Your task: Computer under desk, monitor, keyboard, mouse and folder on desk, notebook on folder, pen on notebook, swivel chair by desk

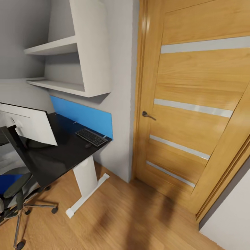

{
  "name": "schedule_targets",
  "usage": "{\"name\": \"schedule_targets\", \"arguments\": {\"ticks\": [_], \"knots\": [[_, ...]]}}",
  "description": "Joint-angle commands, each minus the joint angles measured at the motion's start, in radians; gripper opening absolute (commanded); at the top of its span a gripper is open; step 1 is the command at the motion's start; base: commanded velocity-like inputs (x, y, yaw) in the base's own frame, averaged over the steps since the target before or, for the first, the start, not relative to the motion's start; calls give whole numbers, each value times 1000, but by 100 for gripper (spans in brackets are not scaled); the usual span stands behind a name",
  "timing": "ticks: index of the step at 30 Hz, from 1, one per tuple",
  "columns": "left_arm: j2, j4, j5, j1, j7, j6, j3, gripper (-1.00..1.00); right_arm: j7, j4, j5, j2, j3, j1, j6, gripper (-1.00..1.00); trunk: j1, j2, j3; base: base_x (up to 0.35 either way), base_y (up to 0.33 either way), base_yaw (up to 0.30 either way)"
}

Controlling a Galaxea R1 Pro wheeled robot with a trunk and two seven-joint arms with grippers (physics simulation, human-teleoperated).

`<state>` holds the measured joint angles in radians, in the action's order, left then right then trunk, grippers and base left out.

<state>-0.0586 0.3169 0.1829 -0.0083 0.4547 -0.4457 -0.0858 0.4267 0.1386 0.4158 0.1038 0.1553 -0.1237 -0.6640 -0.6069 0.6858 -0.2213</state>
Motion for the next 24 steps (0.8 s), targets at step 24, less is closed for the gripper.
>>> {"name": "schedule_targets", "arguments": {"ticks": [24], "knots": [[0, 0, 9, -1, 5, -4, -9, 100, 6, 3, 12, 1, 7, -1, -9, 100, 0, 1, -1, 0, 0, 286]]}}
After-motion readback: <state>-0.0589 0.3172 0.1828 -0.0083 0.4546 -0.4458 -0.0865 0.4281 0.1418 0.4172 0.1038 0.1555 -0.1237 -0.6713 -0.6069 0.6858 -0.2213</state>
